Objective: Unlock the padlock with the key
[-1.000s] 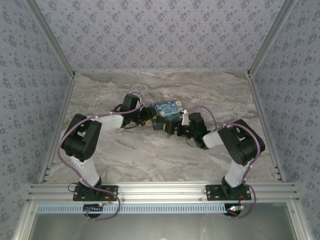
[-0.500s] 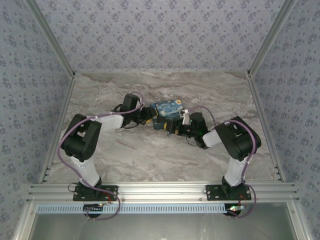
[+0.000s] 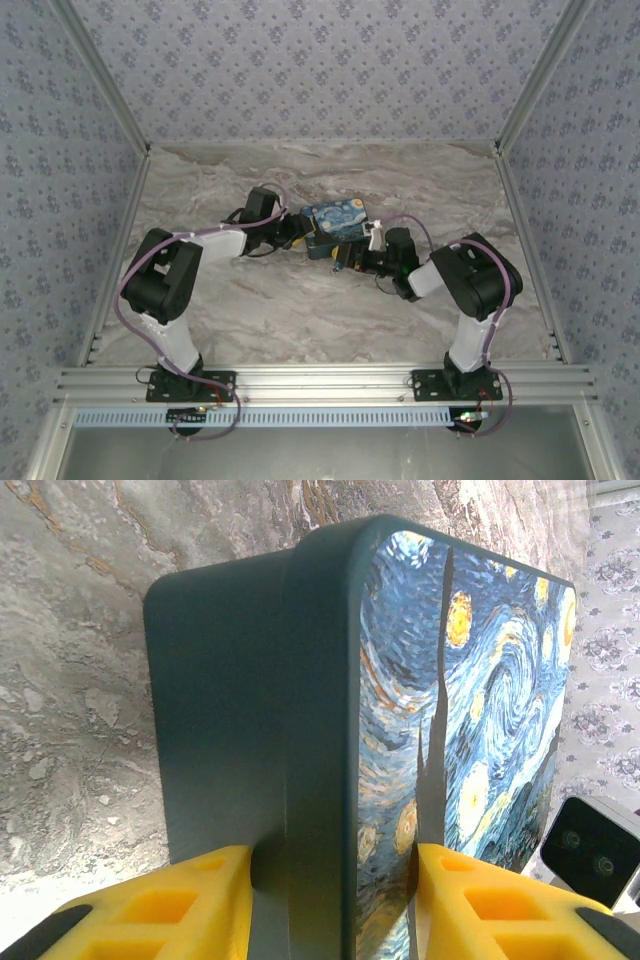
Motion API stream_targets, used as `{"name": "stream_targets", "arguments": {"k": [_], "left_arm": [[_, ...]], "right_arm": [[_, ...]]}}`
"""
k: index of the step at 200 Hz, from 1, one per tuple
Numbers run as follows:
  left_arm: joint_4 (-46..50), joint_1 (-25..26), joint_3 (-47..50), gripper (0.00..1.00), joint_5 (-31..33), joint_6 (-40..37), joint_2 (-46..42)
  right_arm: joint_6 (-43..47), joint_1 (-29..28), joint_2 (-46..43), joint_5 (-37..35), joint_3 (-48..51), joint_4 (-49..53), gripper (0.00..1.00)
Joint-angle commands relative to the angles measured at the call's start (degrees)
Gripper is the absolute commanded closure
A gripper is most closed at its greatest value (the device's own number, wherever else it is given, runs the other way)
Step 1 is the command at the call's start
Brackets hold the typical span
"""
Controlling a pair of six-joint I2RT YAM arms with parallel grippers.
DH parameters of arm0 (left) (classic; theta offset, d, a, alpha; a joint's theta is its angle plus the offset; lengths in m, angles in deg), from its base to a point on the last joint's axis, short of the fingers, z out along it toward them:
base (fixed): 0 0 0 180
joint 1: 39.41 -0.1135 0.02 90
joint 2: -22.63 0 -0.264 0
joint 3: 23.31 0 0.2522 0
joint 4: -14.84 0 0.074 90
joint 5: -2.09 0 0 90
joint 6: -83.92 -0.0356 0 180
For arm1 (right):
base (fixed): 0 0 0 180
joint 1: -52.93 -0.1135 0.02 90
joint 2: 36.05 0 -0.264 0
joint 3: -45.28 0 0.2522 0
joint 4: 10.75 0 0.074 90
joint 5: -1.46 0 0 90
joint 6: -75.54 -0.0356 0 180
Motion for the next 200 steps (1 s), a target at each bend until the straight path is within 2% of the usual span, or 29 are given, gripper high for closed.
{"name": "stream_targets", "arguments": {"k": [1, 71, 118, 162, 200], "left_arm": [[5.46, 0.99, 1.25, 0.58, 1.24, -0.40, 0.54], [5.55, 0.98, 1.26, 0.59, 1.33, -0.54, 0.63], [5.55, 0.98, 1.25, 0.60, 1.34, -0.54, 0.54], [6.12, 0.99, 1.33, 0.60, 1.77, -0.97, 0.11], [6.61, 0.97, 1.73, 0.60, 2.54, -1.46, -0.34]], "right_arm": [[-0.38, 0.49, 0.50, 1.05, 0.65, -2.35, 0.53], [-0.03, 0.76, 0.50, 0.65, 1.52, -2.14, 0.62], [0.31, 0.77, 0.74, 0.40, 1.81, -1.57, 0.71], [0.29, 0.78, 0.85, 0.12, 1.52, -0.69, 0.86], [0.15, 0.90, 0.86, -0.77, 2.07, -0.76, 0.91]]}}
